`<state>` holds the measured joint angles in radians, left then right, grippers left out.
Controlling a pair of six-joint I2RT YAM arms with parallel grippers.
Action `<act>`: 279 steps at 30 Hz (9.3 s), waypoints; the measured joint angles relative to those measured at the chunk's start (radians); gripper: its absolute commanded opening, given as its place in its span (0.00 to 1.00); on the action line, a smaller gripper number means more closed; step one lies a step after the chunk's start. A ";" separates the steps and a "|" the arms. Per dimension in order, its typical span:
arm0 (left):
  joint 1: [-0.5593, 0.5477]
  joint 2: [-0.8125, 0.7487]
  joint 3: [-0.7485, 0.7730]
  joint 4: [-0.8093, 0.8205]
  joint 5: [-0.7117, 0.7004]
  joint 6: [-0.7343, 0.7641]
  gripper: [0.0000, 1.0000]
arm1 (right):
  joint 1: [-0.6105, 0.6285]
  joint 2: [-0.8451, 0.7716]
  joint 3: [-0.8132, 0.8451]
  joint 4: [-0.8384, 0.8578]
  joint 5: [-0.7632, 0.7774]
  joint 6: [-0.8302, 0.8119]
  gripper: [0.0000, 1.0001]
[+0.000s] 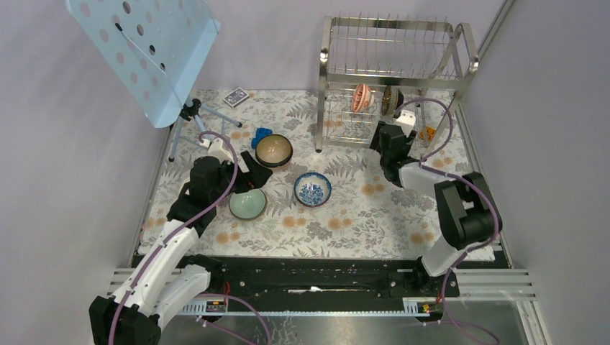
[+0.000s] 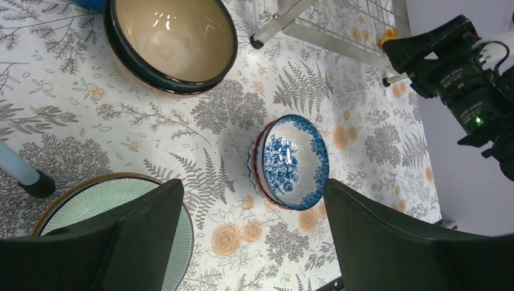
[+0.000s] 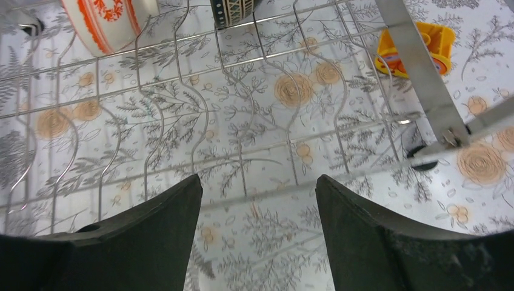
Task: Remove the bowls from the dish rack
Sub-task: Adjust the dish rack at the center of the board.
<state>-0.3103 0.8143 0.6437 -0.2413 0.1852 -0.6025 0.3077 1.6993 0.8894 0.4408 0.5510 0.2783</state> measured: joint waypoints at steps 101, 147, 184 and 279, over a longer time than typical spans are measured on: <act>-0.560 0.958 0.368 1.088 -0.135 0.287 0.31 | 0.209 -1.327 -0.281 -0.878 -0.209 0.249 0.85; -0.288 1.035 0.564 0.955 -0.045 0.552 0.87 | 0.209 -1.523 -0.288 -0.929 -0.421 0.255 0.87; -0.451 1.007 0.471 1.074 -0.031 0.595 0.13 | 0.209 -1.288 -0.332 -0.740 -0.181 0.307 0.86; -0.904 0.908 0.314 1.164 -0.706 0.546 0.00 | 0.162 -1.116 -0.339 -0.669 0.296 0.278 0.91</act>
<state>-1.2148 1.7218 0.9573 0.9226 -0.5205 -0.0563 0.4694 0.5831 0.5503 -0.2283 0.8467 0.5564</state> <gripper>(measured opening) 0.254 0.908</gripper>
